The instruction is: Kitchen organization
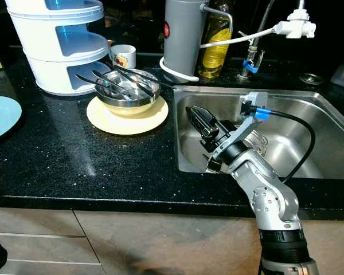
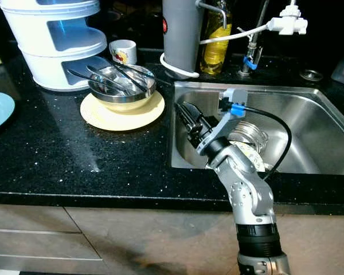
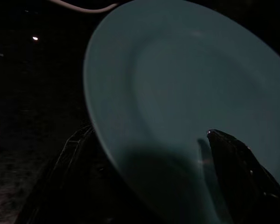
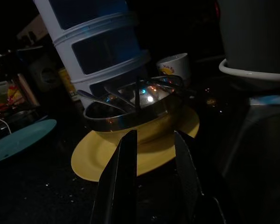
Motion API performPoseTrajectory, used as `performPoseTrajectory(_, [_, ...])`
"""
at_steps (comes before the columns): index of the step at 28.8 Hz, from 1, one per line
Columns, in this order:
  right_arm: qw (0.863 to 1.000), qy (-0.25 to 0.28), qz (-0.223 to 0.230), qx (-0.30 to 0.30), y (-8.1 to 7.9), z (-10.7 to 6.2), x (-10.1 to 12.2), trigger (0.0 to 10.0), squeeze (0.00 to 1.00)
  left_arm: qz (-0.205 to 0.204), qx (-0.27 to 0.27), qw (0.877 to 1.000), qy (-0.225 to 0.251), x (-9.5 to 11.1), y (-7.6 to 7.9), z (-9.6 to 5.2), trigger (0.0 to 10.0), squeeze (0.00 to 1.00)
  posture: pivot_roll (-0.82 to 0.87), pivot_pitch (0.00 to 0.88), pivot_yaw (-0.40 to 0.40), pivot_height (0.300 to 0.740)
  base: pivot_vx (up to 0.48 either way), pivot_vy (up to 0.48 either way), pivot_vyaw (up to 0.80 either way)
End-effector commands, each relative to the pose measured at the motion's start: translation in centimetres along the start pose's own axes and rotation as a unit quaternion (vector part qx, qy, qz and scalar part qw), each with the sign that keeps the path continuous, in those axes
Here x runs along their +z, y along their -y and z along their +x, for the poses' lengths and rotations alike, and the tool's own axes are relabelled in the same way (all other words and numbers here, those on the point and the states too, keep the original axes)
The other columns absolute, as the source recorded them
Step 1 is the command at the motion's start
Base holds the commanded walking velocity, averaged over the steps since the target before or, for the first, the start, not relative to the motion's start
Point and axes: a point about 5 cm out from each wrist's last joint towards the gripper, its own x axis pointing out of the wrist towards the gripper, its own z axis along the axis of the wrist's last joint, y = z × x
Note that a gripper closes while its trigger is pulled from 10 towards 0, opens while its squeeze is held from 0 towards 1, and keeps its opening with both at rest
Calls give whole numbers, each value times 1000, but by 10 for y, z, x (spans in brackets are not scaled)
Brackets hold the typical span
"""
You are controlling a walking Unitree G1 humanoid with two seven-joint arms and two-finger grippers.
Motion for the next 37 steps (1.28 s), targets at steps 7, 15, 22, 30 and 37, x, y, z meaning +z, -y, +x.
performPoseTrajectory(7, [1000,5,-15,-1,1,-4,4,10000,0,-44,-2,998,-36,-21,8,7,0,0,-4,174,-29,740,0,0,0])
performPoseTrajectory(15, [1000,3,-20,1,-1,-5,3,10000,0,-64,5,997,-39,-26,8,9,0,0,-6,169,-31,740,0,0,0])
performPoseTrajectory(22, [999,-15,-8,28,-5,-5,-1,10000,0,-71,10,997,-36,-26,7,10,0,0,-5,160,-34,740,0,0,0])
performPoseTrajectory(30, [975,-122,-10,188,-24,-28,-14,10000,0,-71,15,997,-25,-24,6,10,0,0,-6,147,-34,740,0,0,0])
performPoseTrajectory(37, [958,-114,1,264,-39,-37,-7,10000,0,-32,-84,994,58,0,37,-1,0,0,-8,146,-34,740,0,0,0])
